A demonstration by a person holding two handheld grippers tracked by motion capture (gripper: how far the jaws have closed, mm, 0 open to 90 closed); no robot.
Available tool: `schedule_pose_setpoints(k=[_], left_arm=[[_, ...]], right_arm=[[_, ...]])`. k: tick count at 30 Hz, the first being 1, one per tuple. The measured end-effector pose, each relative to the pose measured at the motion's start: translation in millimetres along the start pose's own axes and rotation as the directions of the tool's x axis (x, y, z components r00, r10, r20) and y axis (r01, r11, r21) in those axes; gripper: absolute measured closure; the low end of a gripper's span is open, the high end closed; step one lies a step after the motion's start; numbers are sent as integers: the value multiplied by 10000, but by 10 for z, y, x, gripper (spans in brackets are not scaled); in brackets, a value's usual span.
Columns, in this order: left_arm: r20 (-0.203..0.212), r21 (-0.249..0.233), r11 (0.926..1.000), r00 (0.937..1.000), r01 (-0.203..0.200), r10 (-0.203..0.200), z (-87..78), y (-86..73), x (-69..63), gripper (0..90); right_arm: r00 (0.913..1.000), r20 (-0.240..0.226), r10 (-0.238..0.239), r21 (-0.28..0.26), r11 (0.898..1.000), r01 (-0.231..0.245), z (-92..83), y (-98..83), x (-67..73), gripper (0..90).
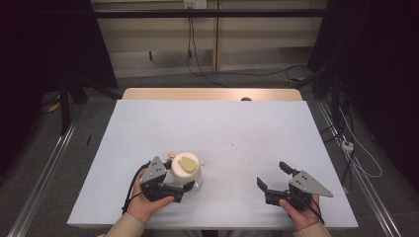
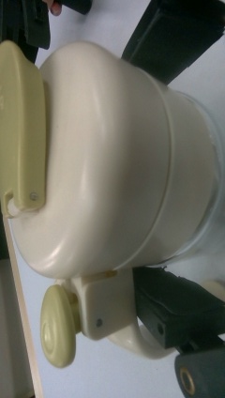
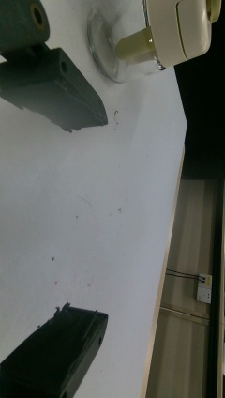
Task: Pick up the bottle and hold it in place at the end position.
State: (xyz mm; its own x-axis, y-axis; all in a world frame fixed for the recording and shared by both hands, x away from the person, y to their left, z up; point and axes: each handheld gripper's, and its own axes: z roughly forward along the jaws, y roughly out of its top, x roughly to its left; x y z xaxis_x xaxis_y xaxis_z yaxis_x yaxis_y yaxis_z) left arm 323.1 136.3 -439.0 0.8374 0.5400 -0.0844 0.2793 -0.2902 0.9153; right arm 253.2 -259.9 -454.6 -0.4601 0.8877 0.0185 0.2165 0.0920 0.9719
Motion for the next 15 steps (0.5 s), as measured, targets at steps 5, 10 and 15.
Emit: schedule_pose_setpoints(k=[5,10,15], left_arm=[[-269,23,10000,9996,-7,7,58,1,-31,48],[-448,34,10000,9990,3,-2,109,4,-52,40],[-579,23,10000,9983,15,-14,142,6,-63,38]], right_arm=[[10000,34,32,101,9999,-32,5,-5,-1,58],[10000,38,15,75,10000,-16,5,-3,2,59],[10000,52,11,69,10000,-12,6,-2,0,60]])
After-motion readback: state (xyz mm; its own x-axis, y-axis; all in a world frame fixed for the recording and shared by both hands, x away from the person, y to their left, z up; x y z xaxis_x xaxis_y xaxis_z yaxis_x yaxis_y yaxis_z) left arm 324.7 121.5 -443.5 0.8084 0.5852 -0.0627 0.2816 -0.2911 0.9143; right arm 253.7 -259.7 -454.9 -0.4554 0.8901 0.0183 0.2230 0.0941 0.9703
